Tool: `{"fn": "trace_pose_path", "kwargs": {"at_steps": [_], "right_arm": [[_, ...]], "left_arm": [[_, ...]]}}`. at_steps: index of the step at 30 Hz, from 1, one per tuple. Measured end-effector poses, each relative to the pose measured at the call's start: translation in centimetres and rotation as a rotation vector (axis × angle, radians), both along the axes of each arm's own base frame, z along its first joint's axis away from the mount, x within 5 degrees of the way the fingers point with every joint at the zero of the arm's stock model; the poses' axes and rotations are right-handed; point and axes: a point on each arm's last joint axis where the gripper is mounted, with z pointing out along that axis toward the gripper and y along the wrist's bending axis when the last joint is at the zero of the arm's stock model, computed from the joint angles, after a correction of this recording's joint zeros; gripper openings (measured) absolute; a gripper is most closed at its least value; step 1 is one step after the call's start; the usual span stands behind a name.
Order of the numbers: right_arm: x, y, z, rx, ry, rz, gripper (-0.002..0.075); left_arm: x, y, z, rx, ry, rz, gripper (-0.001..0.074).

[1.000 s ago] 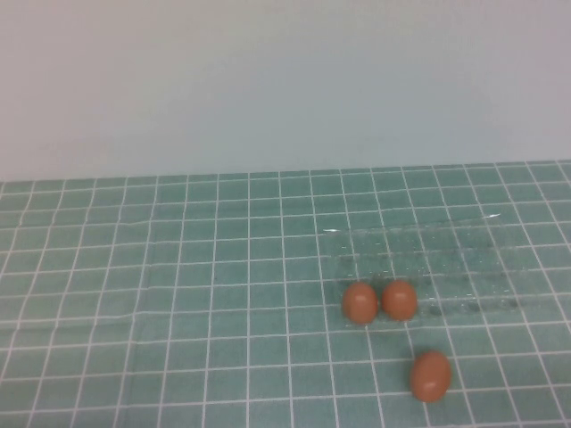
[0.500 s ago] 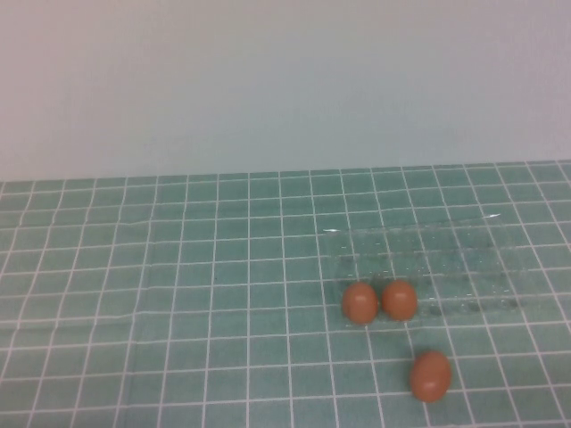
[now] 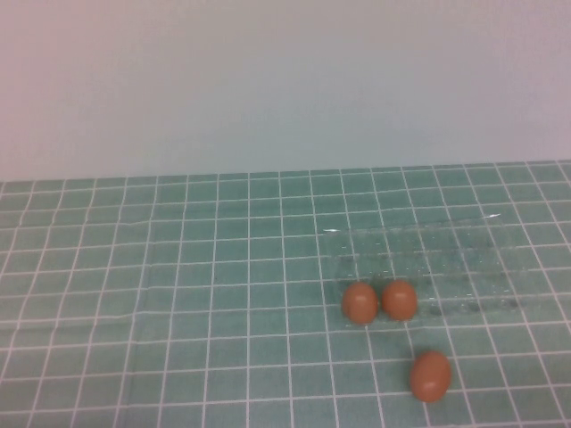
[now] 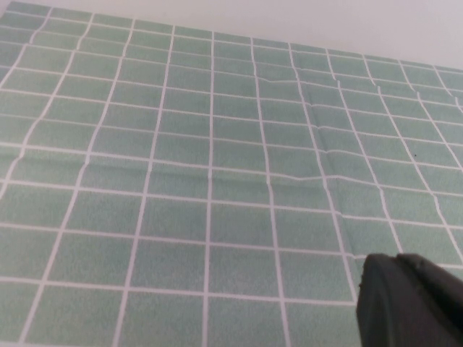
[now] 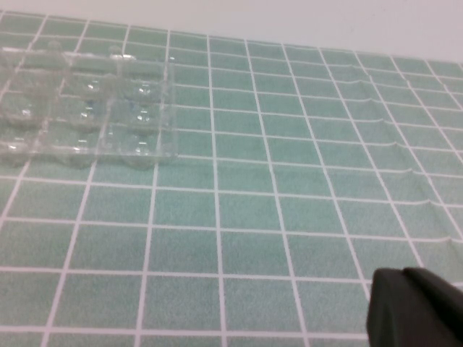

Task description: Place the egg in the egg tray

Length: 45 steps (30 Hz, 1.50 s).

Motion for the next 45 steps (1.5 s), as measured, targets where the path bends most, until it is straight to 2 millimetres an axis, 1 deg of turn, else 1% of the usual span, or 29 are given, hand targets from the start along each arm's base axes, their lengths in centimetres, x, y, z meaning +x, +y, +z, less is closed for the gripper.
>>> {"fn": "trace_pose_path", "kwargs": {"at_steps": [20,24,34,37,38,41,43,45], "right_arm": [[0.0,0.0,0.0,-0.007,0.000,0.000,-0.0001],[0.1,0.0,0.4,-0.010,-0.041,0.006,-0.0001],[0.6,0.6,3.7,-0.015,-0.417,0.068,-0.0001],[0.3,0.9,5.3,-0.004,-0.596,0.097,-0.0001],[0.1,1.0,6.1,0.010,-0.680,0.109,-0.0001],[-0.7,1.0,7.8,0.081,-0.894,0.122,-0.0001],[-1.0,0.7,8.6,0.160,-0.935,0.094,-0.0001],[-1.2,0.3,9.9,0.229,-0.911,0.058,-0.0001]], "left_arm": [[0.0,0.0,0.0,0.000,0.000,0.000,-0.0001],[0.0,0.0,0.0,0.000,0.000,0.000,-0.0001],[0.0,0.0,0.0,0.000,0.000,0.000,-0.0001],[0.0,0.0,0.0,0.000,0.000,0.000,-0.0001],[0.0,0.0,0.0,0.000,0.000,0.000,-0.0001],[0.0,0.0,0.0,0.000,0.000,0.000,-0.0001],[0.0,0.0,0.0,0.000,0.000,0.000,-0.0001],[0.0,0.0,0.0,0.000,0.000,0.000,-0.0001]]}}
